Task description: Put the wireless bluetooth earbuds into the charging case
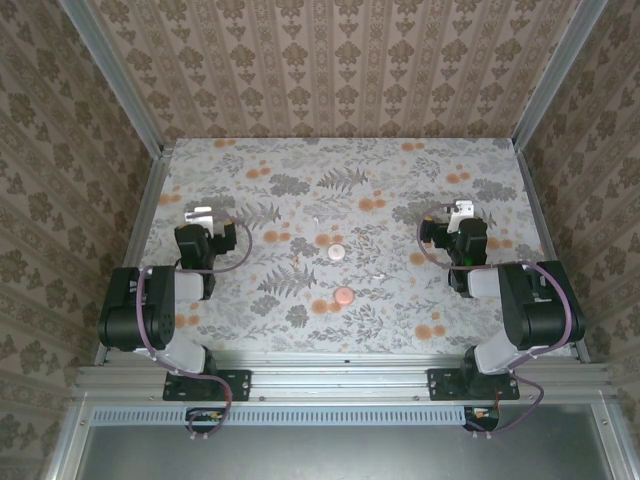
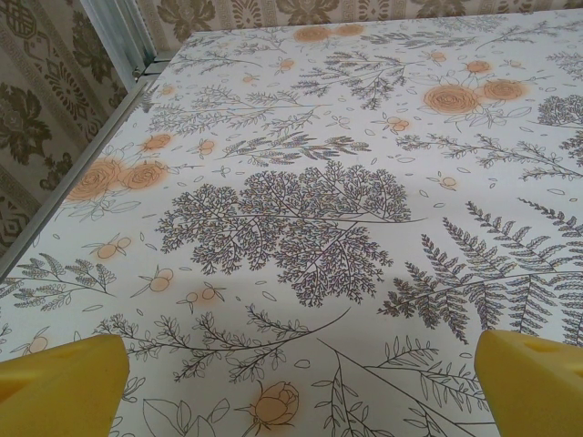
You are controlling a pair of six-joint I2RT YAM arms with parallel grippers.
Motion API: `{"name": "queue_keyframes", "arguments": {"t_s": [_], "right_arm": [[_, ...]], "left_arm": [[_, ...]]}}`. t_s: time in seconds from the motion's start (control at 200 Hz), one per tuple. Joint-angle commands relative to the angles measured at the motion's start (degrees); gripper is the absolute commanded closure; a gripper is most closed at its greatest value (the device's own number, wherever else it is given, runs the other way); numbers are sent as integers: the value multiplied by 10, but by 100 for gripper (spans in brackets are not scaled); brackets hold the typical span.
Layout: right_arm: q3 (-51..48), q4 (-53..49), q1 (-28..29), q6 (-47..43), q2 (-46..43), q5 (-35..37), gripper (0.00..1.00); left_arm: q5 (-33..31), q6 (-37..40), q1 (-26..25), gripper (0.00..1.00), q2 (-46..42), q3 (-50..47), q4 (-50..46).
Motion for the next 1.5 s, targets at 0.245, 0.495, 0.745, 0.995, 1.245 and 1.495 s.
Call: {"name": "queue_keyframes", "arguments": {"t_s": [0.245,0.495,0.745,0.995,1.245,1.495], "right_arm": [[-6,-7,3,6,-15,-10,0],[-4,-15,3,5,-20,-14,0],[5,-82,3,5,-77,-18,0],[107,-400,7,65,-182,-64,0],[248,-720,43,102,-217,-73,0],[337,-914,166,166,-194,-64,0]], "left_arm": [[8,9,2,0,-12,-4,0],[8,11,2,5,-14,-6,2],[8,35,-16,8,-74,43,-124],[1,-9,-43,12,-148,156,-367],[19,-97,-86,17,-166,255,-592],[84,-203,-117,21,-190,243,-674]]}}
